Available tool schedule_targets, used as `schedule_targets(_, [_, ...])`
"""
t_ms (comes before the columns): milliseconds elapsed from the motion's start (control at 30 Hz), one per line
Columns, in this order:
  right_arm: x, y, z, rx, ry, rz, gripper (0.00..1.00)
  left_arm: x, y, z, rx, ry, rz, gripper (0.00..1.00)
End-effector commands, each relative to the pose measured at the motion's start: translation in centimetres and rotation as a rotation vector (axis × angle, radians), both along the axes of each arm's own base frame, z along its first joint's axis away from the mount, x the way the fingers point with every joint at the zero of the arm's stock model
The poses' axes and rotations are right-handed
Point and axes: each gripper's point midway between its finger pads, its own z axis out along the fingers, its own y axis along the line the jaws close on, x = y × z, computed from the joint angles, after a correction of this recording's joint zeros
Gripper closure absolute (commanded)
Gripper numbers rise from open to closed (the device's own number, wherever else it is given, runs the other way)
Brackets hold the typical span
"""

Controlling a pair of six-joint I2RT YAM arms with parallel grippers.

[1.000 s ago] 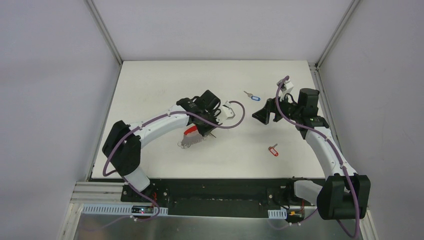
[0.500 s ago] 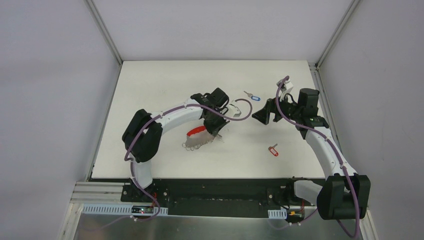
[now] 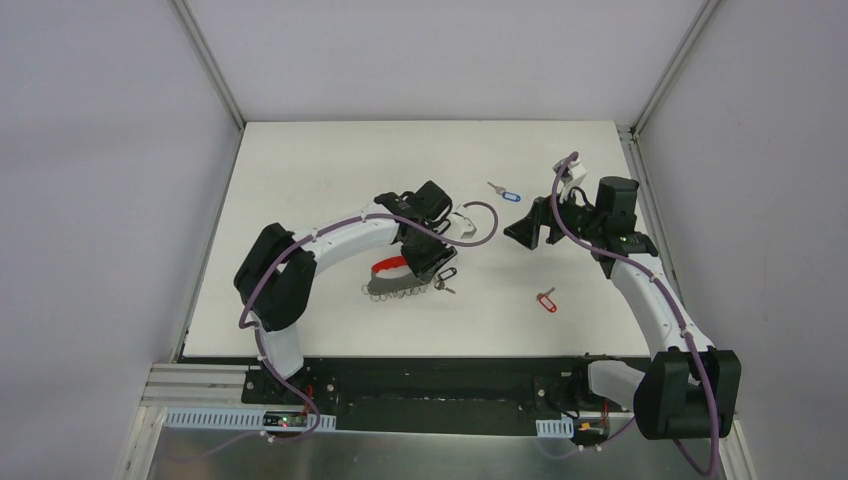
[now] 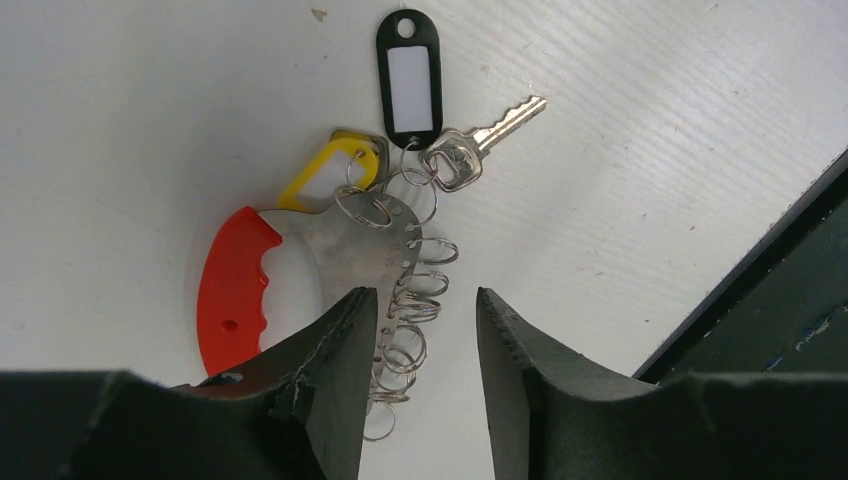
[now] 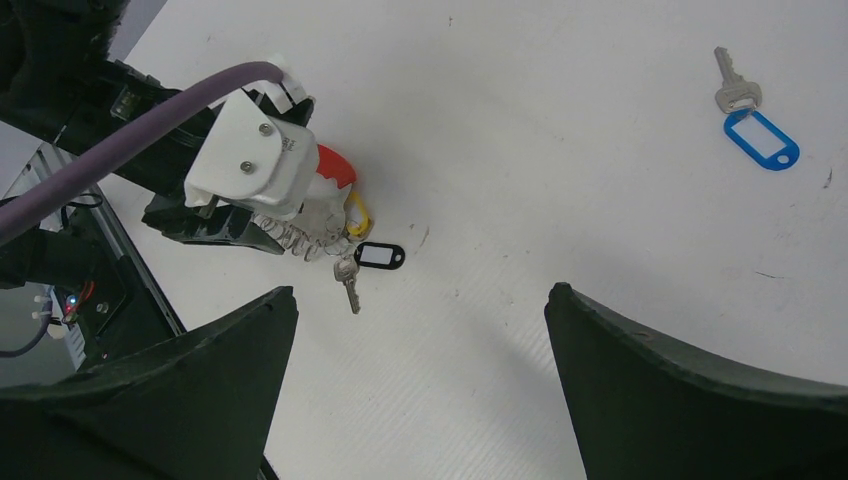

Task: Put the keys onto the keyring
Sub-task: Pick up the keyring from the center of the board.

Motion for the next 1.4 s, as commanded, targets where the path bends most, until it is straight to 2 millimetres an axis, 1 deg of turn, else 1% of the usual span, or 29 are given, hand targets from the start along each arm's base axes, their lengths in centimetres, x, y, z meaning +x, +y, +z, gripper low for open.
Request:
schedule_targets(0, [0.3,-0.1,0.1,-0.002,-0.033,0.016,0.02,-0.6,0.8,1.0,0.0,-0.039,-0.023,0.58])
schedule_targets(100, [0.3,-0.1,0.1,-0.003,-0.034,0.015,0.02,-1.1,0.7,0.5,0.012,-0.043,-0.032,0.59])
schedule_targets(333, [0.3,-0.2,0.1,-0.011,-0.037,0.008,0.02,-1.2,0.2,-0.8,0.034,-0.022,0.009,0.65])
schedule_targets(400, [0.4,-0.3,0.1,-0.011,-0.038,0.007,0.02,-1.0,0.1,-0.8,0.031,-0.033,0.026,0.67])
schedule_targets(533, [0.3,-0.3,0.1,-0.011,-0.038,0.008,0.02,0.0,0.2,-0.2,0.025,-0.085,0.057,0.7])
schedule_targets(667, [0.4,-0.3,0.1,-0.012,-0.039,0.008,0.02,-0.5,0.3,-0.2,0.03,-0.064,0.042,0.7])
schedule_targets(933, [0.4,-0.3,-0.1,-0.014,-0.032,0.01,0.02,-1.8,0.2,-2.2,0.09,-0.045,0.035,0.69])
schedule_targets(1367, [0.4,-0.4,-0.1,-0.019,-0.035,0.007,0.02,-1.9,0.4,-4.0,0.201,-0.098,0.054,0.71])
